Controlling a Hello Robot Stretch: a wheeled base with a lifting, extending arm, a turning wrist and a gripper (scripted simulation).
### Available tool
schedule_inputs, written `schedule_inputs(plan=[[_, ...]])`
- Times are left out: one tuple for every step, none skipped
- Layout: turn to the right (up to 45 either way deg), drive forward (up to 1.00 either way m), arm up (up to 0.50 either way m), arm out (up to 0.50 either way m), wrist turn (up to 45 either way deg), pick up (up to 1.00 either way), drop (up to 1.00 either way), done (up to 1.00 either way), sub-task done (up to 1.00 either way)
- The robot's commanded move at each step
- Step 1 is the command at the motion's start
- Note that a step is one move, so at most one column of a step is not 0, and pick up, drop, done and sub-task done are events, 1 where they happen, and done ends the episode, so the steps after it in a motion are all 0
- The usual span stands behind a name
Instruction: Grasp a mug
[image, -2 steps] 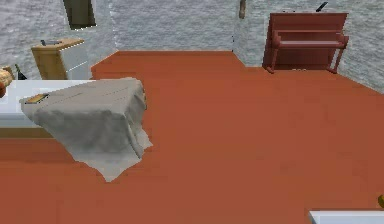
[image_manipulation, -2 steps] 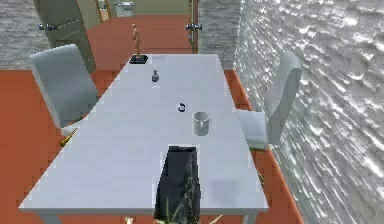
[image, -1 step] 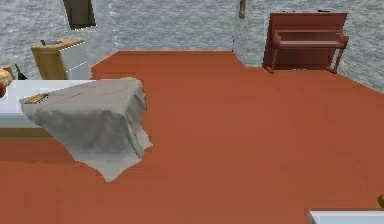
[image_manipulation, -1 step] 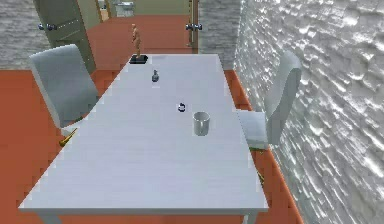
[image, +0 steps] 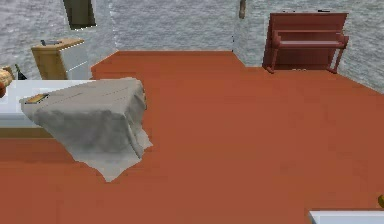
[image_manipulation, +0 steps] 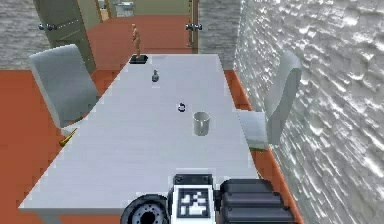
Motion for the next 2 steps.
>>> schedule_inputs(plan=[[0.0,0.0,0.0,0.5,0.0,0.0,0.0,0.0,0.0],[0.0,0.0,0.0,0.0,45.0,0.0,0.0,0.0,0.0]])
